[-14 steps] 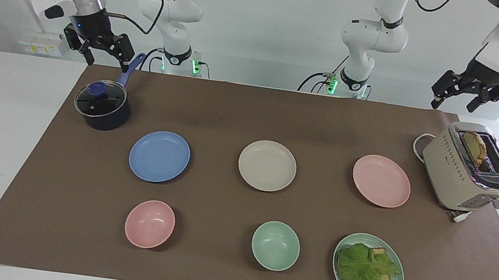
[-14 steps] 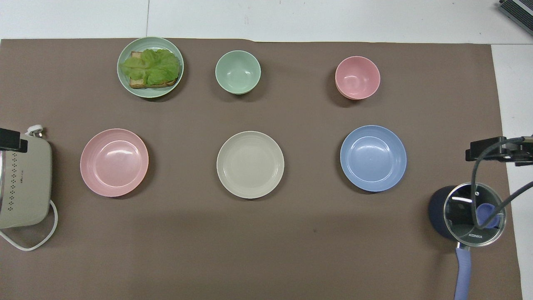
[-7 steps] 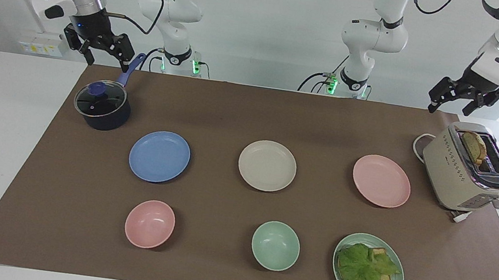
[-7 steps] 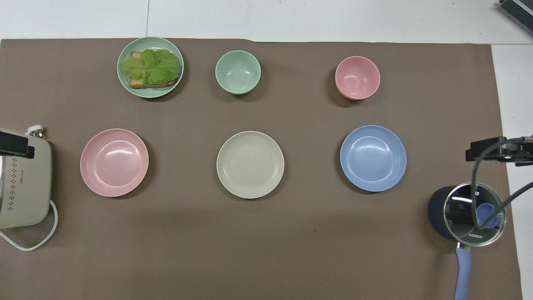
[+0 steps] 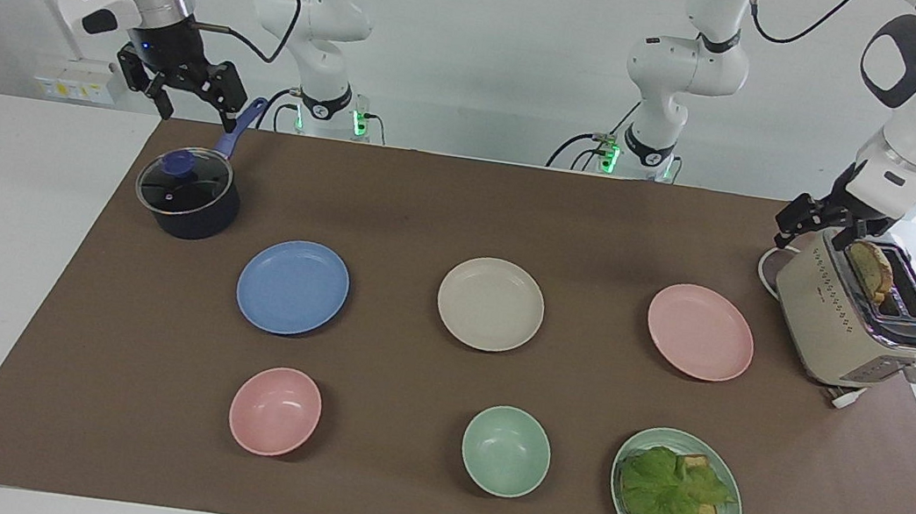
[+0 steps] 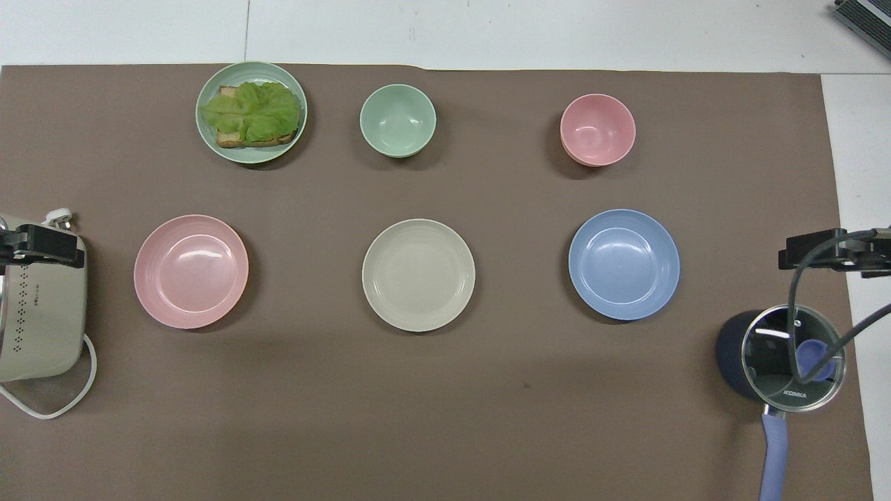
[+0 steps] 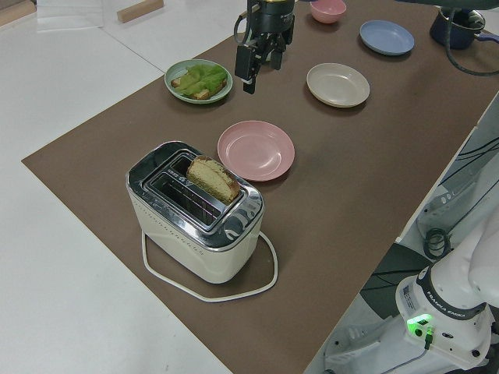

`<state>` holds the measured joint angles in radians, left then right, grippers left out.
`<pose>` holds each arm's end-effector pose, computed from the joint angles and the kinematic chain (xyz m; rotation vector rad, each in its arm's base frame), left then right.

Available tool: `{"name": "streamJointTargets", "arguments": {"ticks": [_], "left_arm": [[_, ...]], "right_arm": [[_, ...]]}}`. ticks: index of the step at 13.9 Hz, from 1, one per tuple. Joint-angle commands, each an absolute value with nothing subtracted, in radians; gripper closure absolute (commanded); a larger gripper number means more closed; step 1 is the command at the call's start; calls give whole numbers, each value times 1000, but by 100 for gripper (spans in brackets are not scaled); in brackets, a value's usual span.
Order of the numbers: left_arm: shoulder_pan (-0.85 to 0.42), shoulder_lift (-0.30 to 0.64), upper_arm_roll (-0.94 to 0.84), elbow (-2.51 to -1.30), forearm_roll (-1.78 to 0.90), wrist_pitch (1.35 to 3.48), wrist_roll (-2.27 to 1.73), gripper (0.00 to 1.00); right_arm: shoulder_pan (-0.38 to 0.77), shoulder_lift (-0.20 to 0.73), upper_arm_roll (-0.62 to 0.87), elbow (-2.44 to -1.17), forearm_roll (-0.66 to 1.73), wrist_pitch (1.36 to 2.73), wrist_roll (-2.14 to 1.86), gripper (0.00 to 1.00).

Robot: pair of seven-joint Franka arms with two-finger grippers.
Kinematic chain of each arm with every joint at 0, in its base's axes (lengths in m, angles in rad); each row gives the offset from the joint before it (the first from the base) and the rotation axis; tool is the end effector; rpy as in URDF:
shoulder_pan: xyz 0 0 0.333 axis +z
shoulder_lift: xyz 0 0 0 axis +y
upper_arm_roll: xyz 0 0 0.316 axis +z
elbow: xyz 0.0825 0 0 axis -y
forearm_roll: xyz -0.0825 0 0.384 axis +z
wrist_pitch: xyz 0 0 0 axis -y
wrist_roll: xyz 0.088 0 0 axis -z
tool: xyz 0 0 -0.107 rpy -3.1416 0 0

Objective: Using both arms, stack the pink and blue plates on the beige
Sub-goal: 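Reach the left gripper to the pink plate rim and grasp it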

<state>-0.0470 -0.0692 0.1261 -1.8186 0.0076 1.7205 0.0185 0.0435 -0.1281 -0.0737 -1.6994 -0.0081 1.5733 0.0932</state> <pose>0.5361 0.0450 0.5571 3.1373 0.0925 -0.0461 0.5135 -0.0189 0.6322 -3.1343 0.1927 -0.0025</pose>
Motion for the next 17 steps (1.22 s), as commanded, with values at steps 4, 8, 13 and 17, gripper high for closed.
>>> {"name": "streamJointTargets", "arguments": {"ticks": [4,8,13,17], "left_arm": [[-34,-51,123,-1983,-2,1916,29,0],[-37,37,121,-2006,-2,1972,26,0],[-32,92,123,-2077,-2,2083,23,0],[-11,139,121,-2114,-2,2164,23,0]], "right_arm": [[31,-158,-66,-1732,-26,1577,77,0],[31,-158,-66,-1732,-26,1578,77,0],[31,-158,-66,-1732,-26,1577,77,0],[31,-158,-66,-1732,-26,1577,77,0]]}}
